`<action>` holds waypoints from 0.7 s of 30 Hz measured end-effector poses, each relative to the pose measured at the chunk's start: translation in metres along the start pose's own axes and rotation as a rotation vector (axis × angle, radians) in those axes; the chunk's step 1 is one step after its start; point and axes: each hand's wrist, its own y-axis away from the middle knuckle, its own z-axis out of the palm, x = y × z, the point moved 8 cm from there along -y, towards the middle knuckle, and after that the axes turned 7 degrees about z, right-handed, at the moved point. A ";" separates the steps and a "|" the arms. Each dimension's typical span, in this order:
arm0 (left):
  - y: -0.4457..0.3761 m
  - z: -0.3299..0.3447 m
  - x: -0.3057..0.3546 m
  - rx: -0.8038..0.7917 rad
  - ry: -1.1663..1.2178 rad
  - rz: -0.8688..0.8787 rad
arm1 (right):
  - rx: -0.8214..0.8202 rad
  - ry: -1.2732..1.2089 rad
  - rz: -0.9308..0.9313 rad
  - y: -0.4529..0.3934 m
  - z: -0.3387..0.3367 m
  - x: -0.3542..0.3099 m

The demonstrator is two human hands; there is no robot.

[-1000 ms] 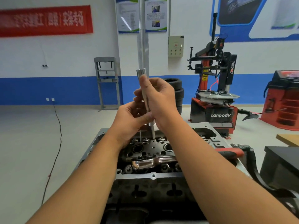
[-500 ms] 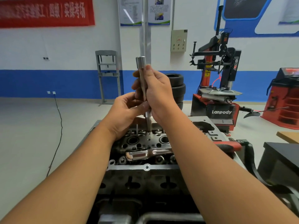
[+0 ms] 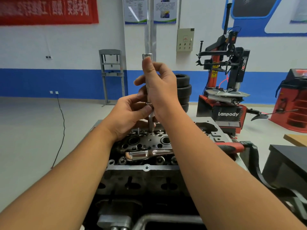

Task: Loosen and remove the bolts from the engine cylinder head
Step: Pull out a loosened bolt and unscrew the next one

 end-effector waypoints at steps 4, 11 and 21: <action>0.000 -0.005 0.003 0.064 -0.101 0.029 | -0.003 0.041 -0.020 0.001 0.002 -0.003; 0.000 0.000 -0.005 -0.033 0.065 -0.048 | 0.004 -0.028 0.035 -0.001 -0.001 0.002; 0.000 0.000 -0.004 -0.007 0.067 -0.090 | -0.004 -0.052 0.004 -0.006 -0.003 0.002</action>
